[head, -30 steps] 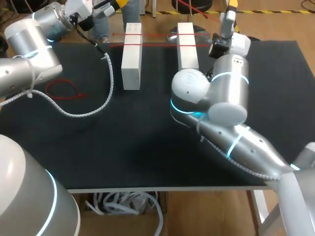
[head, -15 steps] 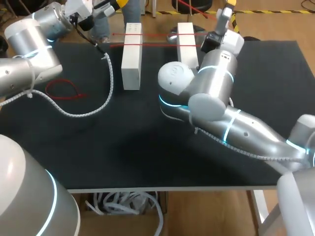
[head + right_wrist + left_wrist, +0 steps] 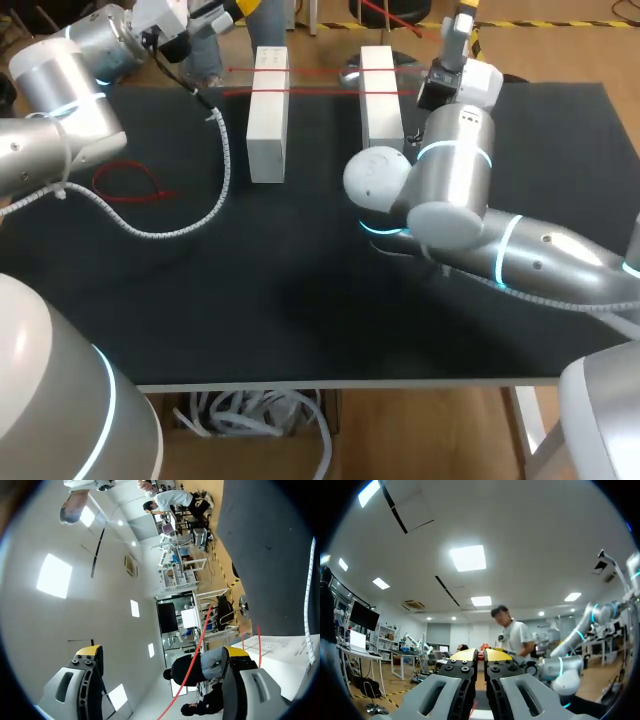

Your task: Grab the tape and strap the tape.

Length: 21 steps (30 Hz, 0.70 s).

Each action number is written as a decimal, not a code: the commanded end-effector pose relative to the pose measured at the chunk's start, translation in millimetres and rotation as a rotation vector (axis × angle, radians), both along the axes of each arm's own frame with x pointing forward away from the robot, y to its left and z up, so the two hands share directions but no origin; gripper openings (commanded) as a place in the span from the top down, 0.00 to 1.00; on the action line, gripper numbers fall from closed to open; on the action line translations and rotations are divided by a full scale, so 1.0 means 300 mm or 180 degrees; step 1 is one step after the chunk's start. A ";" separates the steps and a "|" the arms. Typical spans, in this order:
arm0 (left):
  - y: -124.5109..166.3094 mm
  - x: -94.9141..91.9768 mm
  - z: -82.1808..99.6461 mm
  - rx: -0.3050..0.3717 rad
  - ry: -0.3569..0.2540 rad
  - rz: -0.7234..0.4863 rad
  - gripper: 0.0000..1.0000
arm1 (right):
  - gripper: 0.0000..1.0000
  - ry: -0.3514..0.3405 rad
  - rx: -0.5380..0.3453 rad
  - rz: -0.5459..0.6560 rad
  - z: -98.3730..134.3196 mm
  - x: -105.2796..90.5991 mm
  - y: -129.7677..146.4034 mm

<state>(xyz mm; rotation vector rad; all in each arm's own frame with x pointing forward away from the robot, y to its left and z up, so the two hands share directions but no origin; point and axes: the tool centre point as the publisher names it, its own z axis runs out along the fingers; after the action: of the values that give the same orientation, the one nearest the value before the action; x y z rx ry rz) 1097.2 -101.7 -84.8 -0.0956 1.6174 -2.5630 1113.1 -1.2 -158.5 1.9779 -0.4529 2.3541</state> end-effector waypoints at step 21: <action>0.000 -0.003 0.000 0.0001 -0.0001 0.0008 1.00 | 0.73 -0.0026 -0.0134 0.0200 0.002 -0.010 -0.019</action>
<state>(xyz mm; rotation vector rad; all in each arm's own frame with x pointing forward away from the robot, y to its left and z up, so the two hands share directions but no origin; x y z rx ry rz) 1097.2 -101.7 -84.8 -0.0956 1.6173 -2.5629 1111.7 -7.8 -159.5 1.9881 -0.3431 2.3977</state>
